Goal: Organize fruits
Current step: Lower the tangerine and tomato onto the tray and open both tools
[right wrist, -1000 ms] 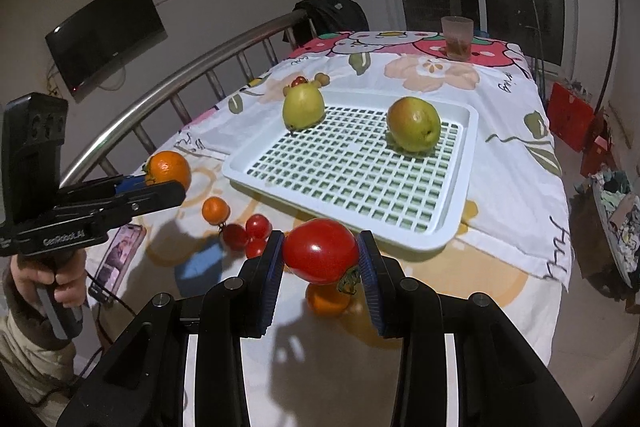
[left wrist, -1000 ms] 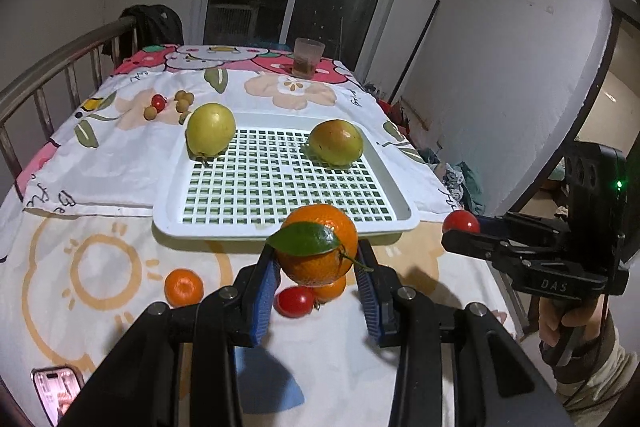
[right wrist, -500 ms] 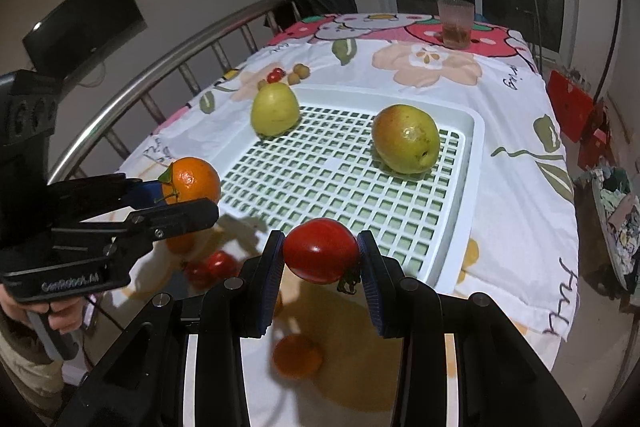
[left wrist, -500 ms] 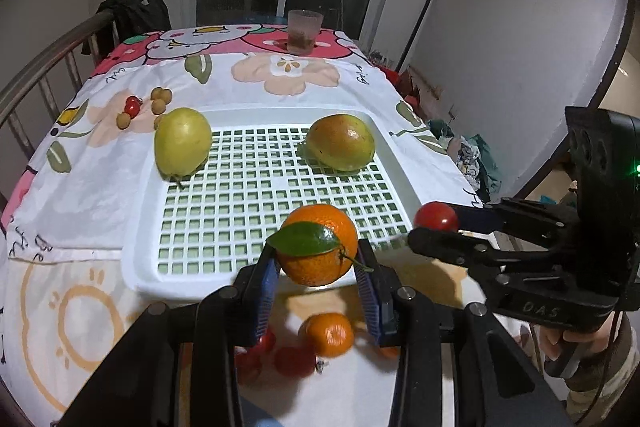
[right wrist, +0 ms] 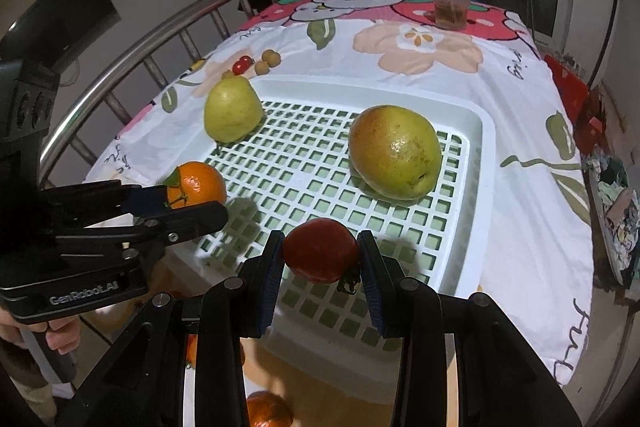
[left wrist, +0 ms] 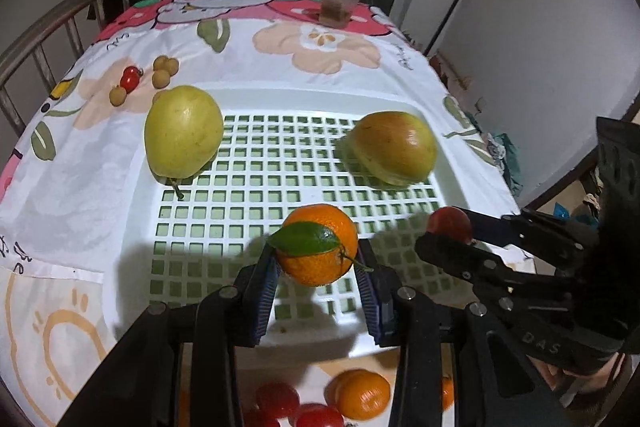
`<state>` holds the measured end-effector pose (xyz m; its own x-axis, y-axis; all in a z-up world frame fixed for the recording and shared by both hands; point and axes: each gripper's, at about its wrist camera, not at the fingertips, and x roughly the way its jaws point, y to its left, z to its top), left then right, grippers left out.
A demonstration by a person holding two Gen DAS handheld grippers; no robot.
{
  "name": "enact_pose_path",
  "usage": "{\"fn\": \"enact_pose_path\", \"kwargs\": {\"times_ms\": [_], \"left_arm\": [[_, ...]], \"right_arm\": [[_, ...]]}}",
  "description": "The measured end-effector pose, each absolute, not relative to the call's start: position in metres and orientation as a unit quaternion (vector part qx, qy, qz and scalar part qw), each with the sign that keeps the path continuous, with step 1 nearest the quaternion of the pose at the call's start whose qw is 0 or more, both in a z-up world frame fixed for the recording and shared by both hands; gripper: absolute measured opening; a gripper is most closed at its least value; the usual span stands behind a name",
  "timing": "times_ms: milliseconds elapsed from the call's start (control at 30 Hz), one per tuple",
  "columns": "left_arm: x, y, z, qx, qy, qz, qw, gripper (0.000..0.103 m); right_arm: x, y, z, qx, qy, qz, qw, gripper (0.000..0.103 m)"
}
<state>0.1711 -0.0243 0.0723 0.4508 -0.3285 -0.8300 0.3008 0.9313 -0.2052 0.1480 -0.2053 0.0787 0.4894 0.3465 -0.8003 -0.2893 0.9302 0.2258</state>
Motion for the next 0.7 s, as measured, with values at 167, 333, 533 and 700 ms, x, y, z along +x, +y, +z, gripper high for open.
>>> {"fn": "enact_pose_path", "kwargs": {"times_ms": [167,333,533,700], "left_arm": [[0.186,-0.027,0.061,-0.019,0.502,-0.173,0.847,0.040],[0.199,-0.030,0.053,-0.019,0.511,-0.163,0.844,0.040],[0.206,-0.031,0.043,-0.021,0.519,-0.156,0.840,0.040],[0.210,-0.032,0.033,-0.022,0.525,-0.150,0.837,0.040]], "right_arm": [[0.161,-0.207,0.069,0.035,0.481,0.177,0.858,0.036],[0.174,-0.208,0.060,0.042,0.490,0.172,0.853,0.035],[0.182,-0.208,0.051,0.041,0.498,0.169,0.850,0.036],[0.186,-0.208,0.044,0.035,0.502,0.163,0.849,0.036]]}}
